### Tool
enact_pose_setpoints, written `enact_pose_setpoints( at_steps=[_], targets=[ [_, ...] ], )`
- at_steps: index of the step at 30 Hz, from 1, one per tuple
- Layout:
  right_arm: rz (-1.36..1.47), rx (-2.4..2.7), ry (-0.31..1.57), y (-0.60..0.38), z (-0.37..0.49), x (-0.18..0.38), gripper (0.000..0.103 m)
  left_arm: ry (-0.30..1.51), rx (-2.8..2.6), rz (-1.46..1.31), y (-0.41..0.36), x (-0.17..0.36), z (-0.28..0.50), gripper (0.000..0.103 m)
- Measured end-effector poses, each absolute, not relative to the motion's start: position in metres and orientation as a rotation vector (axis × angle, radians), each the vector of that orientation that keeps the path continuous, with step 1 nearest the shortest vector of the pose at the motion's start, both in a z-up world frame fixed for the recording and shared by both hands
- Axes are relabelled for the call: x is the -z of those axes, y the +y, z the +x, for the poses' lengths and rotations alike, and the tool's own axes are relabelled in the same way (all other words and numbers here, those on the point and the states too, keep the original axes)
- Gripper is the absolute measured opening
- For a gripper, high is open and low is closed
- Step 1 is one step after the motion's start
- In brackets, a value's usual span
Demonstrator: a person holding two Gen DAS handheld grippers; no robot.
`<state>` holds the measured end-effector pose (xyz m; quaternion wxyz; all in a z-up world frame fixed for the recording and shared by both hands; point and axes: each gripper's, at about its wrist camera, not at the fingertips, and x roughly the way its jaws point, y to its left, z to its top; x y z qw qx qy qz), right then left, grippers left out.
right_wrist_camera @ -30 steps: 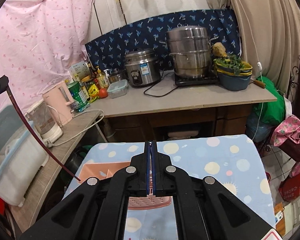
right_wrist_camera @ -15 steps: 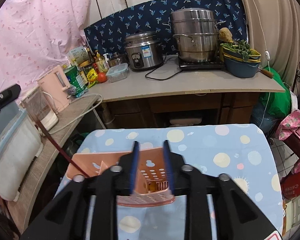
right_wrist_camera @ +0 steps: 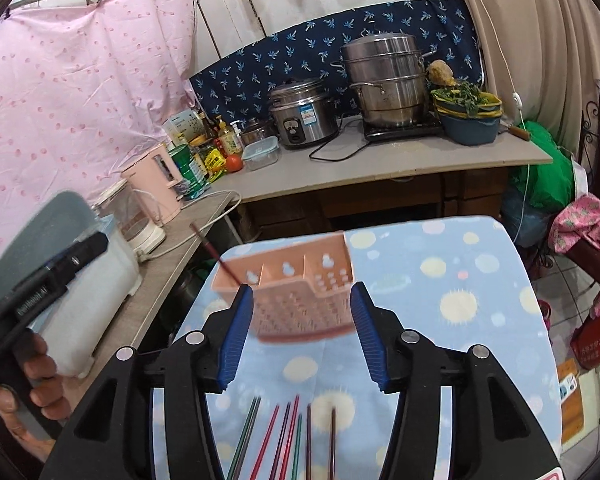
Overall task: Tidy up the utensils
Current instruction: 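Open the left tool over the basket while the right tool releases the spoon into it, then move both open tools back down to the chopsticks on the cloth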
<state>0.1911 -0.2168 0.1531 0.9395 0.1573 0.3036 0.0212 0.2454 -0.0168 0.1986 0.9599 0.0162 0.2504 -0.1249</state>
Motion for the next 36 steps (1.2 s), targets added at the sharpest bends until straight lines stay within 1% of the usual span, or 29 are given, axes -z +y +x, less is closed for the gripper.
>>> enact_pose_setpoints(
  at_steps=[3,9,16,23,28,36],
  targets=[
    [0.335,-0.034,0.637,-0.216,0.157,-0.142,0.05,0.549,0.277,0.025,-0.01,-0.178,0.218,0.063],
    [0.324,0.013,0.715,-0.212,0.105,-0.105,0.05,0.655,0.274,0.041,0.004,-0.123,0.17,0.064],
    [0.267,0.042,0.809,-0.197,0.062,-0.054,0.05,0.743,0.252,0.068,0.018,-0.068,0.126,0.064],
    [0.199,0.054,0.896,-0.175,0.038,-0.006,0.05,0.831,0.241,0.056,0.025,-0.022,0.097,0.064],
    [0.189,0.045,0.944,-0.163,0.032,0.021,0.046,0.849,0.23,0.082,0.024,-0.002,0.084,0.064],
    [0.186,0.048,0.978,-0.155,0.028,0.04,0.032,0.903,0.233,0.084,0.023,0.023,0.075,0.063]
  ],
)
